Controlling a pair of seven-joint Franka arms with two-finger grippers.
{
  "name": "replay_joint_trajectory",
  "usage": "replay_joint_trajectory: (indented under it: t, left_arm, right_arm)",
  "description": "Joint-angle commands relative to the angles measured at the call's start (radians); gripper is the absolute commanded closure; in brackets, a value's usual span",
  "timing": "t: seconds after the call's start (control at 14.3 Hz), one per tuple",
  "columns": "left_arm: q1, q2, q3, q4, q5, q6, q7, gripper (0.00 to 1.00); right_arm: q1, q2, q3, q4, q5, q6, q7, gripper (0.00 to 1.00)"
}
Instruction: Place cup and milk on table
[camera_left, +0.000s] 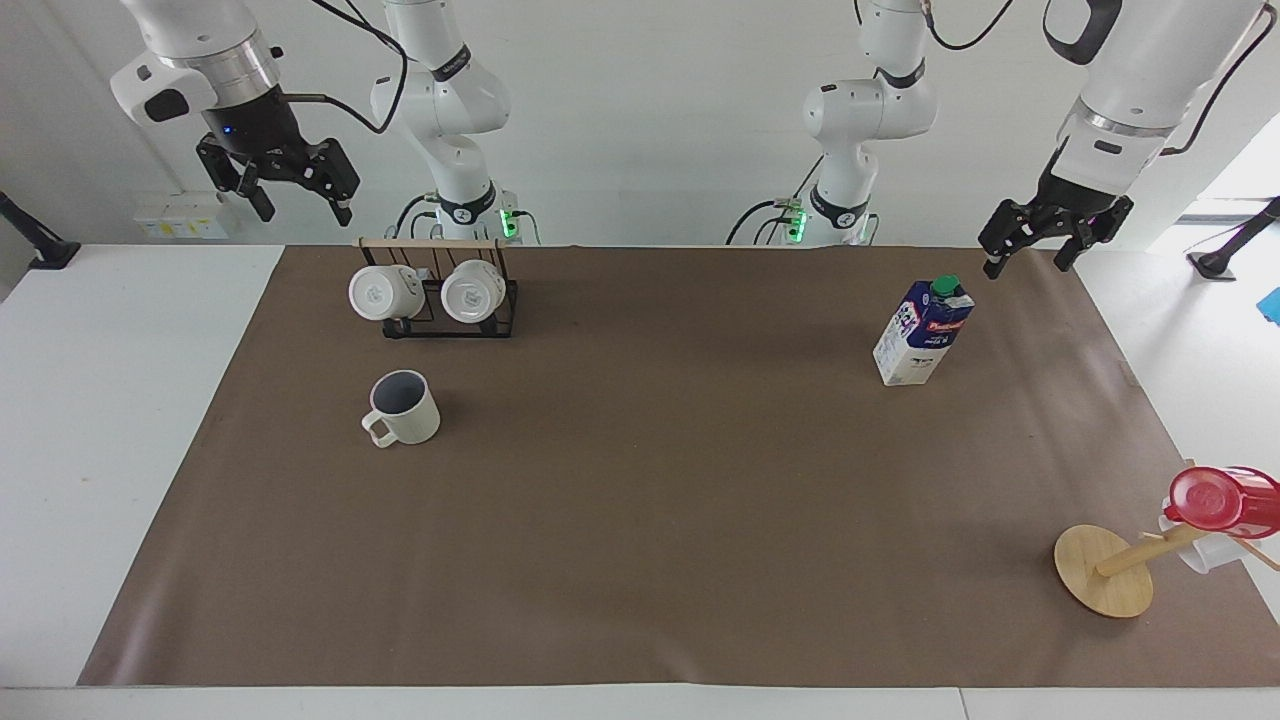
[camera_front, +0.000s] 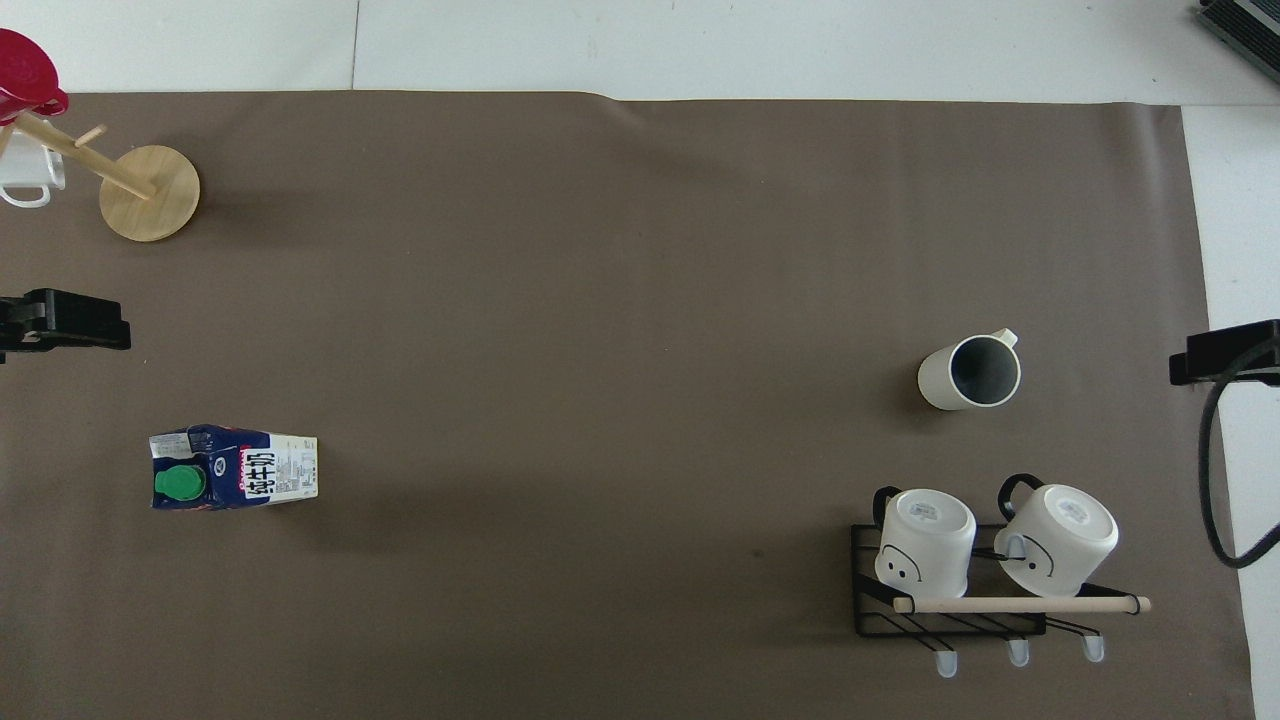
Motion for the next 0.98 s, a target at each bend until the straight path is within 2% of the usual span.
replay_joint_trajectory:
  t: [0.0, 0.63, 0.91]
  left_arm:
    - [0.014, -0.003, -0.006, 0.013, -0.011, -0.021, 0.006, 0.0]
    - [0.013, -0.004, -0.006, 0.013, -0.011, -0.021, 0.006, 0.0]
    - [0.014, -0.003, -0.006, 0.013, -0.011, -0.021, 0.006, 0.0]
  right_arm:
    - [-0.004, -0.019, 0.007, -0.026, -0.008, 0.01, 0.021, 0.0]
    - [-0.004, -0.021, 0.007, -0.029, -0.013, 0.01, 0.021, 0.0]
    - [-0.004, -0.044, 0.007, -0.067, -0.013, 0.019, 0.023, 0.0]
